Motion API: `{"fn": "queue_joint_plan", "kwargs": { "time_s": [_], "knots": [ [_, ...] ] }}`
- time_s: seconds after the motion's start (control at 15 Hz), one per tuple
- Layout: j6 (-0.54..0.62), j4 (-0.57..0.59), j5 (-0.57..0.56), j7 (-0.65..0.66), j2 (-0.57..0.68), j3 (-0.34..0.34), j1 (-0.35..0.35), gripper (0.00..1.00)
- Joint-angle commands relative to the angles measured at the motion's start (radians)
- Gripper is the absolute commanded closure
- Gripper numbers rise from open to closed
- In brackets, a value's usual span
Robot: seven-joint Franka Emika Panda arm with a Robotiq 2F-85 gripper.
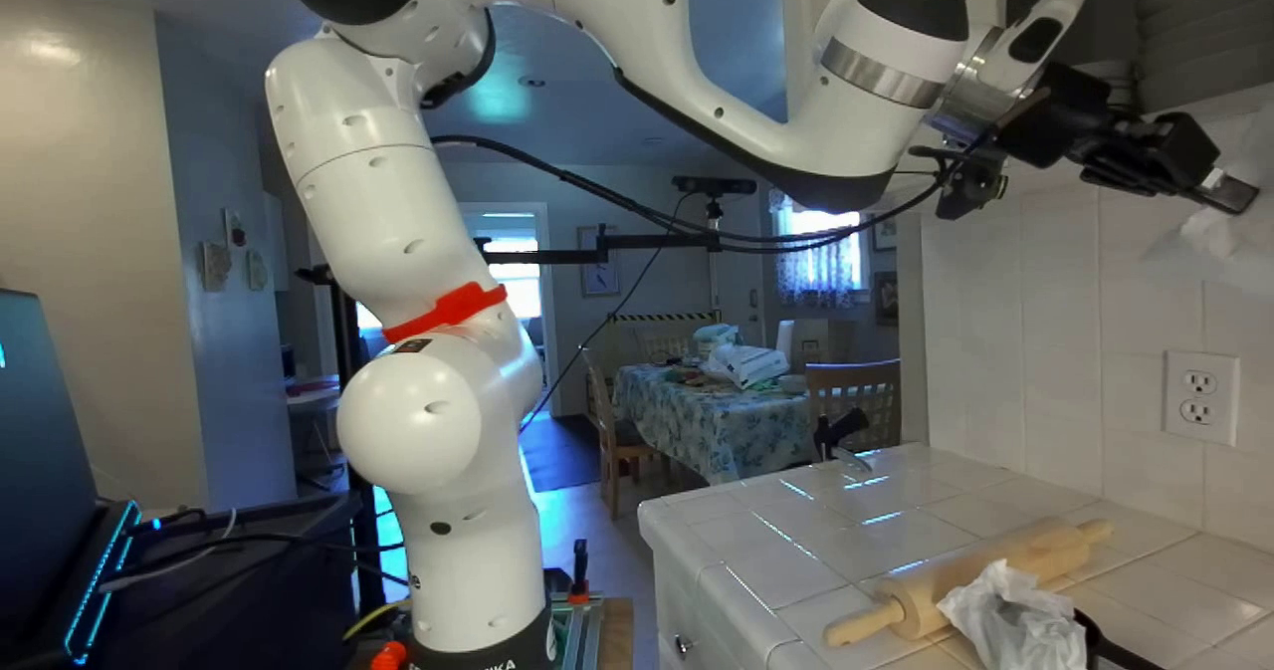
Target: Use the tissue to wipe the cabinet's right door
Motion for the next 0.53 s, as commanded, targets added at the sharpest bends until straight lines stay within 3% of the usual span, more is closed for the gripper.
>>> {"fn": "queue_joint_plan", "kwargs": {
  "time_s": [0.0, 0.13, 0.2, 0.27, 0.47],
  "knots": [
    [0.0, 0.0, -0.001, 0.0, 0.008, 0.0, 0.0, 0.98],
    [0.0, 0.0, -0.001, 0.0, 0.013, 0.0, -0.001, 1.0],
    [-0.026, 0.004, -0.135, 0.113, -0.035, 0.041, -0.062, 1.0],
    [-0.05, 0.002, -0.164, 0.145, -0.058, 0.041, -0.079, 1.0],
    [0.016, 0.025, -0.106, 0.126, 0.0, -0.009, -0.07, 1.0]
  ]
}}
